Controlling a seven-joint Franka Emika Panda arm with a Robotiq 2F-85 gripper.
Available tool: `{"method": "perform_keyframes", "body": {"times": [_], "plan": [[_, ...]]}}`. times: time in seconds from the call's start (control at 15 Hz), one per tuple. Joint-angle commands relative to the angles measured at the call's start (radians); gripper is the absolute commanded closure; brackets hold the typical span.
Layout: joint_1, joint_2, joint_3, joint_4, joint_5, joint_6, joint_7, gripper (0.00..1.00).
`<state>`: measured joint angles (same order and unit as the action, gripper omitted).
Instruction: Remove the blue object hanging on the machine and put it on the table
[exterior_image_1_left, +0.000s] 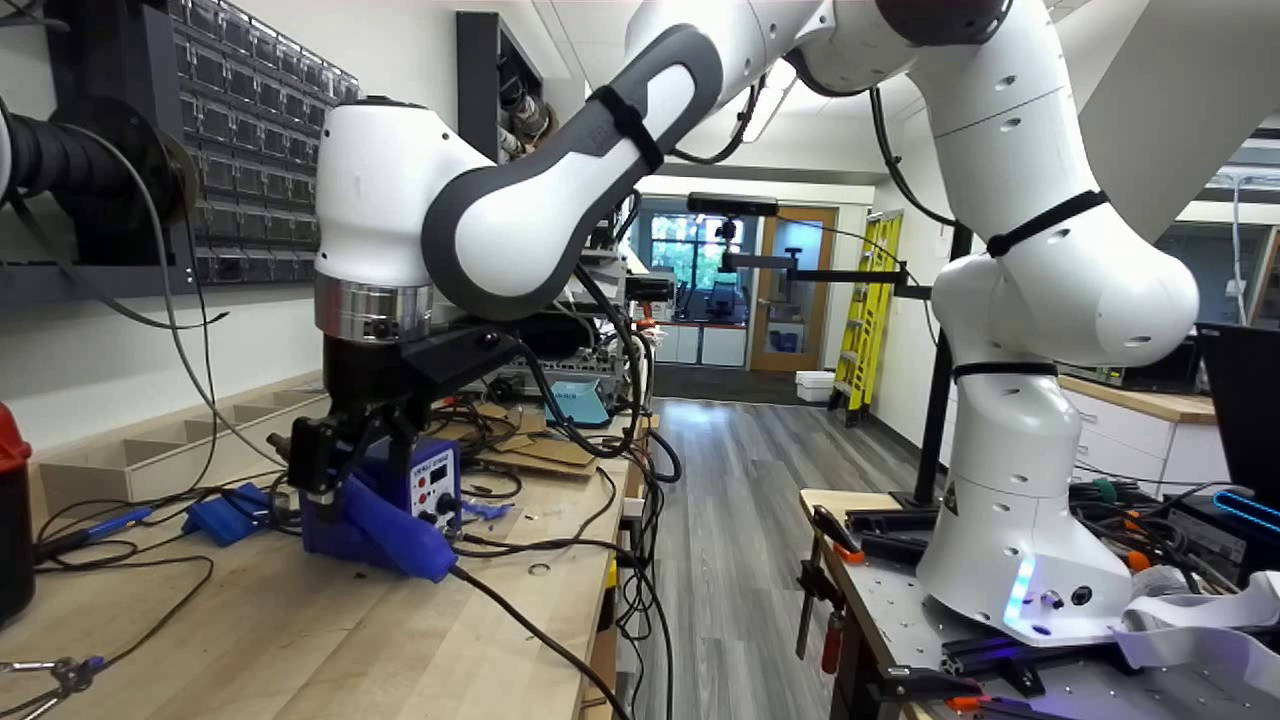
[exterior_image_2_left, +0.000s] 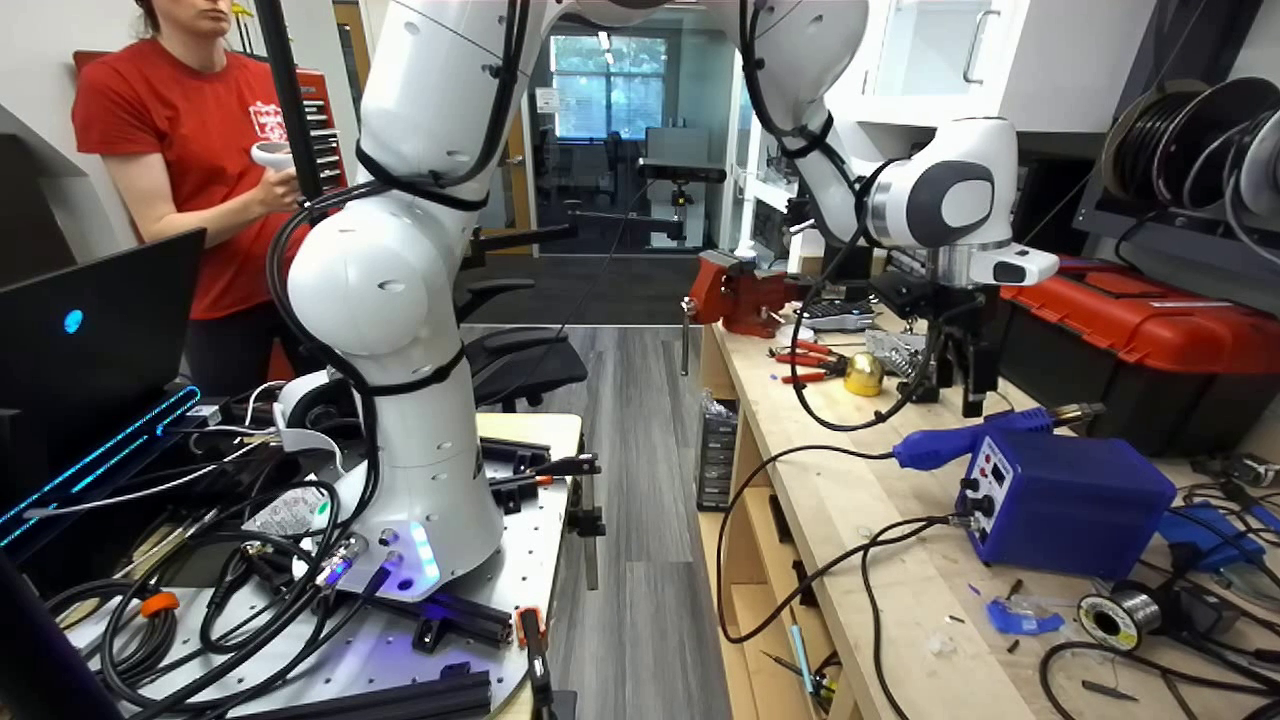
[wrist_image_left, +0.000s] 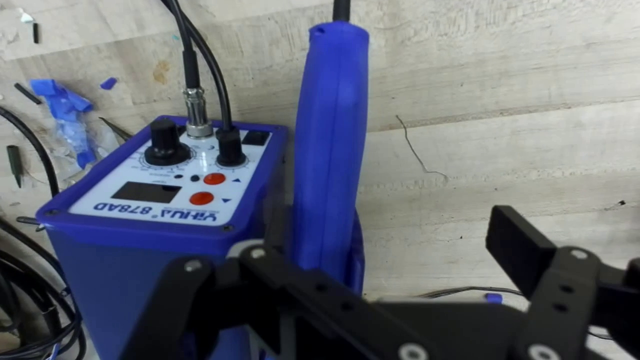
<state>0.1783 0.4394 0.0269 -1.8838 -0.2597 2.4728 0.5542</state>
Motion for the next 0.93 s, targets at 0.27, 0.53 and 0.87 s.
{"method": "perform_keyframes", "body": {"times": [0.27, 0.53, 0.87], "plan": [[0.003, 0.065, -0.036, 0.046, 0.071, 0.017, -0.060, 0.00], [0.002, 0.106, -0.034, 0.073, 0.110, 0.032, -0.105, 0.00], [0.001, 0.111, -0.043, 0.075, 0.132, 0.039, -0.124, 0.00]]}}
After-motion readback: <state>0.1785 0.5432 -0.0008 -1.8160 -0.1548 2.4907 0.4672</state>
